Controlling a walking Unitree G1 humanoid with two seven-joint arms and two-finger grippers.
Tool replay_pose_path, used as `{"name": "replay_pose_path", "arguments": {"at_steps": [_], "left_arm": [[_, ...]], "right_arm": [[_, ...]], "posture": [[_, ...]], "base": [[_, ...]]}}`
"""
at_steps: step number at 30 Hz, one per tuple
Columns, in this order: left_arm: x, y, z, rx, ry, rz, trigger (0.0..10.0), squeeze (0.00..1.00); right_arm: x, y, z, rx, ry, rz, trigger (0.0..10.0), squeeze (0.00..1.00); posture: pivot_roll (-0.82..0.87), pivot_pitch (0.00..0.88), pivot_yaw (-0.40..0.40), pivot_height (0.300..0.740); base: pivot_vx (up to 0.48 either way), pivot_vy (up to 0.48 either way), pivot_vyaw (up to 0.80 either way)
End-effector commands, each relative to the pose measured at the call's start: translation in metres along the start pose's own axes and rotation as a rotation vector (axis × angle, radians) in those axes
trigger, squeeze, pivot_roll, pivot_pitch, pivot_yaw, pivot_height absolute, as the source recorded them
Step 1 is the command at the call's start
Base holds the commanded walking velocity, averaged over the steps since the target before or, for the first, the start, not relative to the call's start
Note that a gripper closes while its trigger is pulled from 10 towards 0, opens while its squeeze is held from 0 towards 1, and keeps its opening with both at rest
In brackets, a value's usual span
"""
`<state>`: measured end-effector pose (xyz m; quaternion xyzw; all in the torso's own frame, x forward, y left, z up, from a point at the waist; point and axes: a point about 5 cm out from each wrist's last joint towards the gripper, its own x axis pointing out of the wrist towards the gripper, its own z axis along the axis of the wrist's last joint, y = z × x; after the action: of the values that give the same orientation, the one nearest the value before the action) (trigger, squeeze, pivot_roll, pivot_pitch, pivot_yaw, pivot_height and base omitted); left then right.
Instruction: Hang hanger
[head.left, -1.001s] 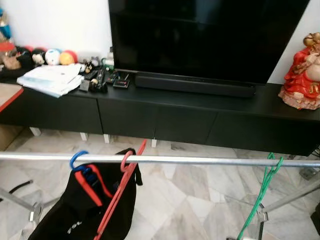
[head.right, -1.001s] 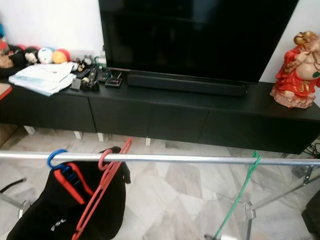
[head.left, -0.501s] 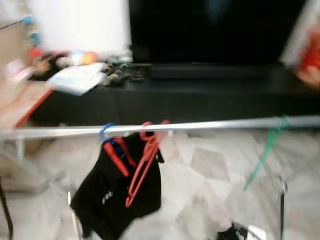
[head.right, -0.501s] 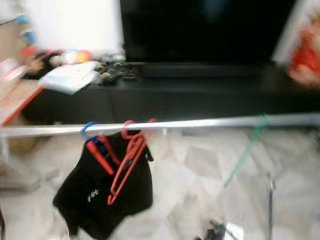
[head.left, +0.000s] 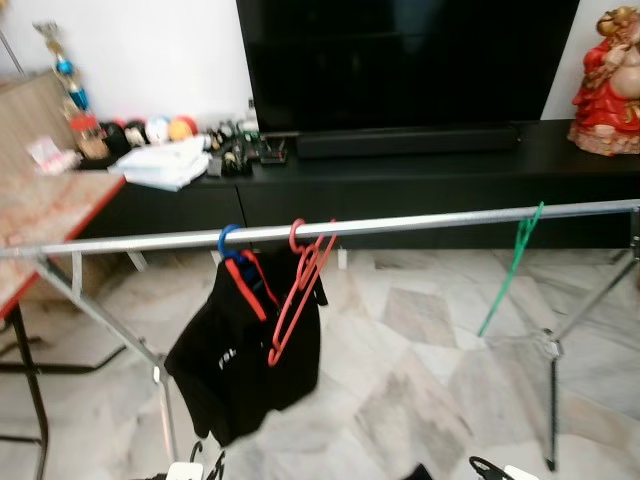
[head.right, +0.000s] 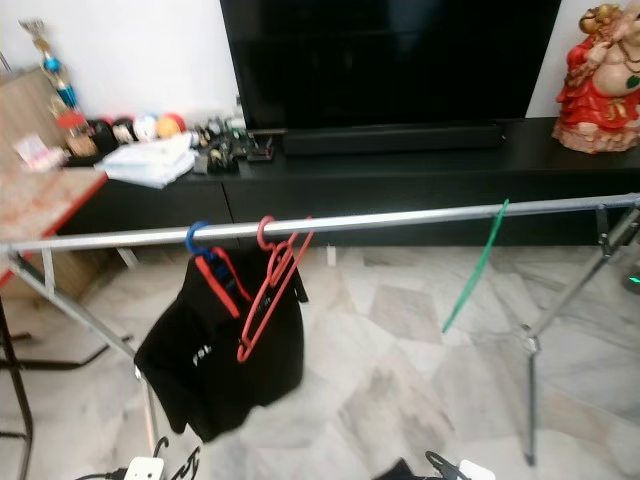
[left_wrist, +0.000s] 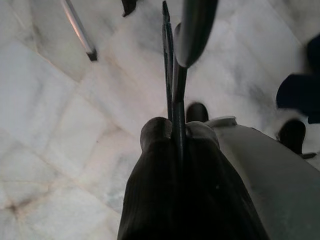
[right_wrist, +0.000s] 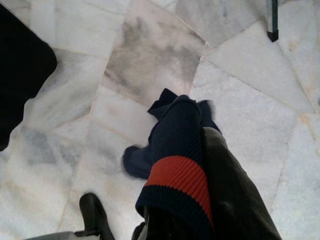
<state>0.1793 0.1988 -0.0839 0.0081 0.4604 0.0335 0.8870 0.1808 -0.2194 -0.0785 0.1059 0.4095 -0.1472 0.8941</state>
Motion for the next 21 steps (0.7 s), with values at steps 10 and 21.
{"name": "replay_pose_path", "arguments": {"at_steps": [10, 21], "left_arm": [[-0.007, 0.022, -0.026, -0.081, 0.070, 0.062, 10.0, 0.00], [-0.008, 0.011, -0.035, -0.087, 0.107, 0.057, 10.0, 0.00]], "right_arm": [[0.003, 0.006, 0.013, -0.058, -0.025, 0.033, 10.0, 0.00], [0.005, 0.007, 0.022, -0.065, -0.036, 0.042, 10.0, 0.00]], "posture": [[-0.04, 0.000, 0.001, 0.740], [-0.03, 0.000, 0.011, 0.740]], "base": [[-0.299, 0.000, 0.00], [-0.271, 0.000, 0.00]]}}
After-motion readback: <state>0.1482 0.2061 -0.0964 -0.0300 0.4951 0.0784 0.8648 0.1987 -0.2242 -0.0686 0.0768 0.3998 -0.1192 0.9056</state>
